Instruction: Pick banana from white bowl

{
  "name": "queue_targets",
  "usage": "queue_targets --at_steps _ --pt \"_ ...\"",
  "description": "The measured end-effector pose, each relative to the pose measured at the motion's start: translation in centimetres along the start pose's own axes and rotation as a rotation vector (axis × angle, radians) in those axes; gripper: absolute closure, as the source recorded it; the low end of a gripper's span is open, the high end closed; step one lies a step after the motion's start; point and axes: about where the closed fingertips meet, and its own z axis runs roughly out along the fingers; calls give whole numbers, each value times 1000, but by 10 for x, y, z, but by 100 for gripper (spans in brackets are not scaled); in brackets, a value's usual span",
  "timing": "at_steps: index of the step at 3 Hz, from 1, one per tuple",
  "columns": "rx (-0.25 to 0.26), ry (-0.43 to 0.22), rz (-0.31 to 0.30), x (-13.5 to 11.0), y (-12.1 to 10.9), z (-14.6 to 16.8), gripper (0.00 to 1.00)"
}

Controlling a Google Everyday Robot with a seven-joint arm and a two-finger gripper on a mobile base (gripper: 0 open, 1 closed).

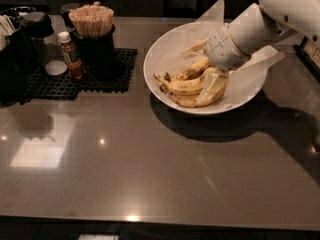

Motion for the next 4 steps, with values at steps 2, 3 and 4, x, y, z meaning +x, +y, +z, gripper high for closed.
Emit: queue_targets --at_steps 2,3,4 --pt "20 -8 25 6 -4 -5 24" --pt "33 -15 27 5 -10 -9 25" --pt "30 -30 31 2 -12 -6 25"
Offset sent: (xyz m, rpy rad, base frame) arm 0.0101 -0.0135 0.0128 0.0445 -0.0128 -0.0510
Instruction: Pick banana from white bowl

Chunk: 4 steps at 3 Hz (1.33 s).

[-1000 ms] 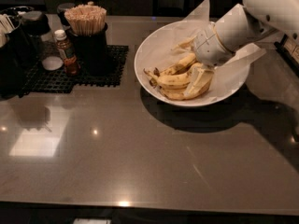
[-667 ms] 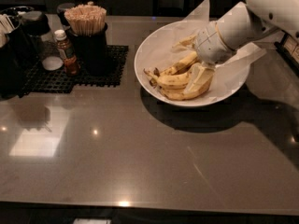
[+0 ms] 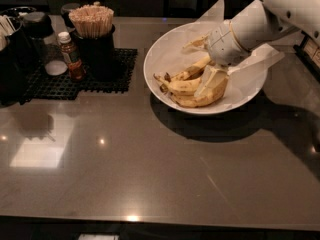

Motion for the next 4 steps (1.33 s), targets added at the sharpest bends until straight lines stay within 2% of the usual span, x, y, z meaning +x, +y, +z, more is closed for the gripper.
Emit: queue_targets --at_steps 2,3,4 --pt "-28 -57 18 -12 2 21 26" --pt "-43 -85 38 -16 7 33 45" --pt "-44 -95 80 -14 14 36 68"
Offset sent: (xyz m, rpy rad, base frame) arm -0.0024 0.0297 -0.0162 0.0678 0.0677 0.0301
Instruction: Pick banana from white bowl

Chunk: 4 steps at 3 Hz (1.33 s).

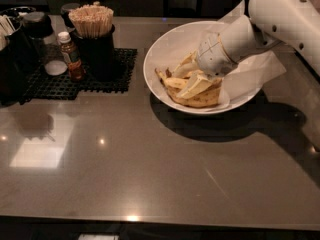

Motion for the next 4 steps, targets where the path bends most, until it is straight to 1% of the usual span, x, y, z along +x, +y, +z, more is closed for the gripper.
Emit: queue_targets --at_steps 1,2,3,4 --pt "8 0 20 1 3 -2 91" --pt "71 14 97 13 14 -18 100" --pt "210 -14 186 19 26 -45 100" --pt "405 -89 233 13 31 -81 100"
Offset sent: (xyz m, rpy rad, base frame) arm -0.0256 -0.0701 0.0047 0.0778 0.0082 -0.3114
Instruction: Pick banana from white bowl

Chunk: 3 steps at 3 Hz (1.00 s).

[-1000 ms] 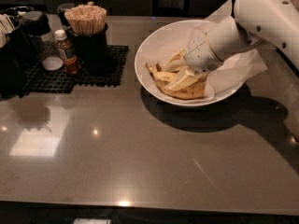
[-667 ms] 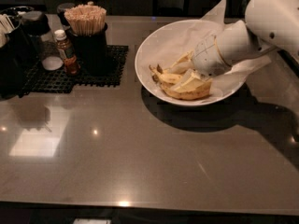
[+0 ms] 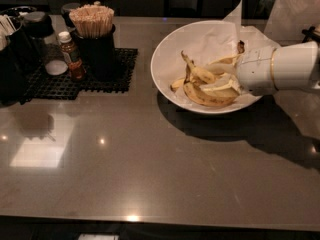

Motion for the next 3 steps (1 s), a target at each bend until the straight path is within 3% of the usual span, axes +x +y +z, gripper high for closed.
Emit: queue_targets --at_steps 1,2,3 --pt "216 -101 2 -20 -21 -43 100" --pt "404 -170 -41 -37 -40 -96 100" --pt "537 -236 -101 -47 -48 -143 100"
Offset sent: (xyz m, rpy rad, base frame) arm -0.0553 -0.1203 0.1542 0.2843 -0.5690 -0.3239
